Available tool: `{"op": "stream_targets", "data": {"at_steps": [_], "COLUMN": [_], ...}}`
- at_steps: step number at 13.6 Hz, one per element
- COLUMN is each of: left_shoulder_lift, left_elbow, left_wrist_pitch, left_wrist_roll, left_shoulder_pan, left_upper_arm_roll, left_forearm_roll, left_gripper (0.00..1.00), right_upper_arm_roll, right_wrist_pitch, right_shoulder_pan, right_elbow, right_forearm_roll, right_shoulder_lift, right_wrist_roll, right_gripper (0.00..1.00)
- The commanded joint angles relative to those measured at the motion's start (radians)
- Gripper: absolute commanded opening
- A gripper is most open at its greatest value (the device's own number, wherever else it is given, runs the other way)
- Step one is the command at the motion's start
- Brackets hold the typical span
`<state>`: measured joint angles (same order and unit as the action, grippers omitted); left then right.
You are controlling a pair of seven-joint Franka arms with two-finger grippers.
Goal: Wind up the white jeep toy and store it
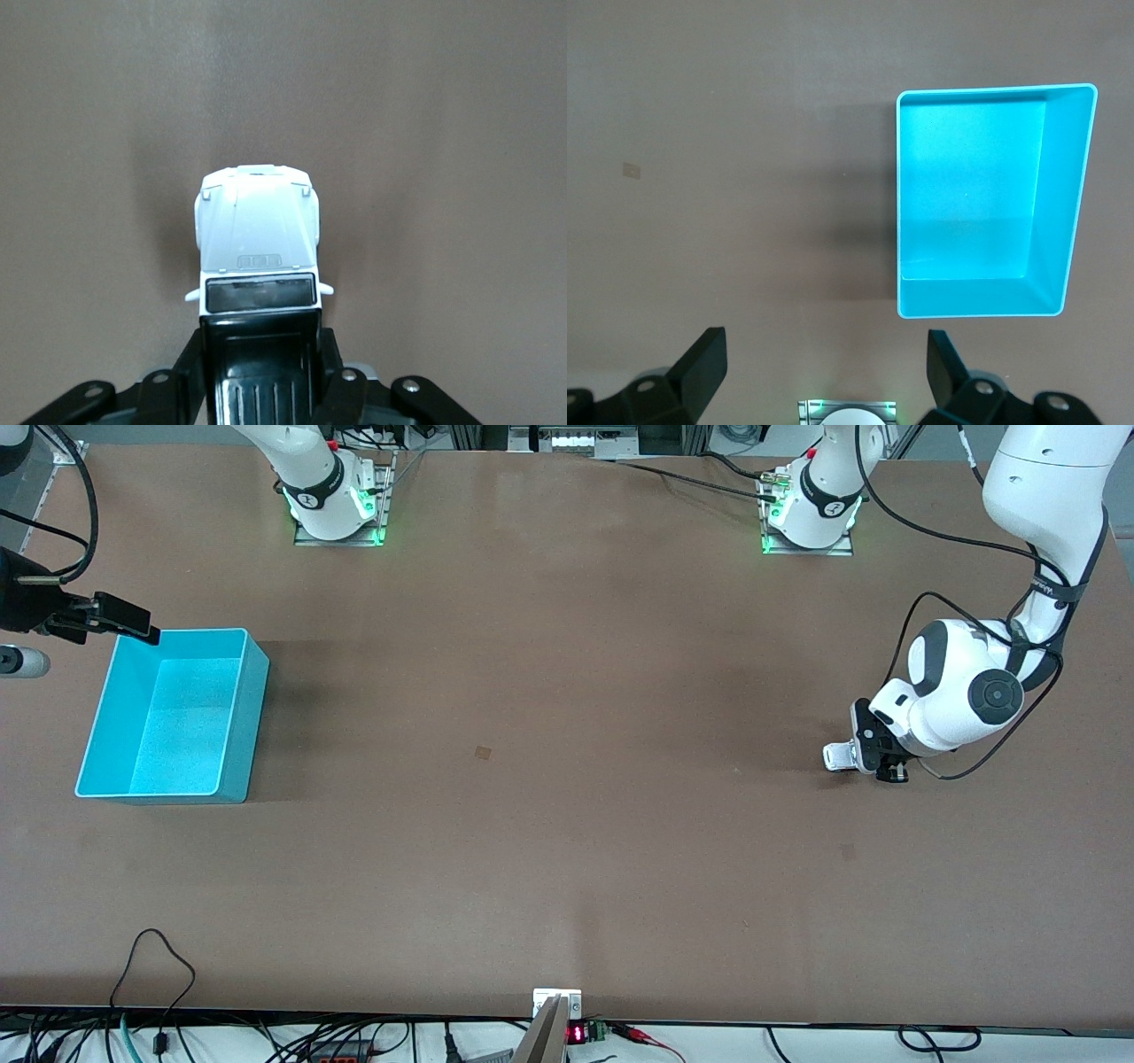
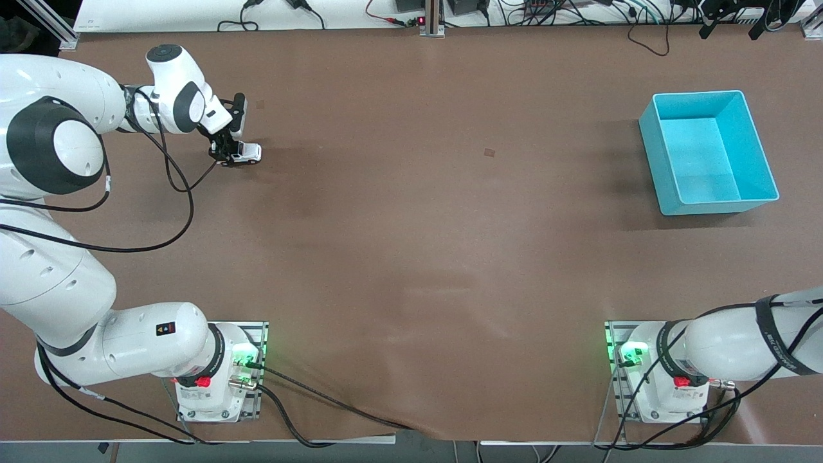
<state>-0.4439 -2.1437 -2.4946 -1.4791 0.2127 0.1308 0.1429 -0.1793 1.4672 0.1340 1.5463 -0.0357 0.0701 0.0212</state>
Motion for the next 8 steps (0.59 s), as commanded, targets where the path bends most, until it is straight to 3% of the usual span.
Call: {"op": "stream_targets", "data": {"at_steps": [1,8], "left_shoulder_lift": [-0.039,-0.065], "left_elbow": [-0.002,0.018], "left_wrist_pitch": [-0.010,-0.013], "left_wrist_roll": [0.002,-0.098], "left_shoulder_pan": [0.034,0.096], "left_upper_arm_roll": [0.010,0.010], "left_forearm_roll": [0.038,0.078], "left_gripper": [0.13,0.13], "right_upper_arm_roll": [0.001,0.003], "right_wrist_pitch": [-0.008,-0.008], "right_shoulder_pan": [0.004,0.006], "right_elbow": [0.005,0.005], "right_forearm_roll": [-0.007,-0.007], "right_shoulder_lift": [-0.006,-0.006], "right_wrist_roll": [-0.014,-0.012], "right_gripper": [1.00,1.00]}}
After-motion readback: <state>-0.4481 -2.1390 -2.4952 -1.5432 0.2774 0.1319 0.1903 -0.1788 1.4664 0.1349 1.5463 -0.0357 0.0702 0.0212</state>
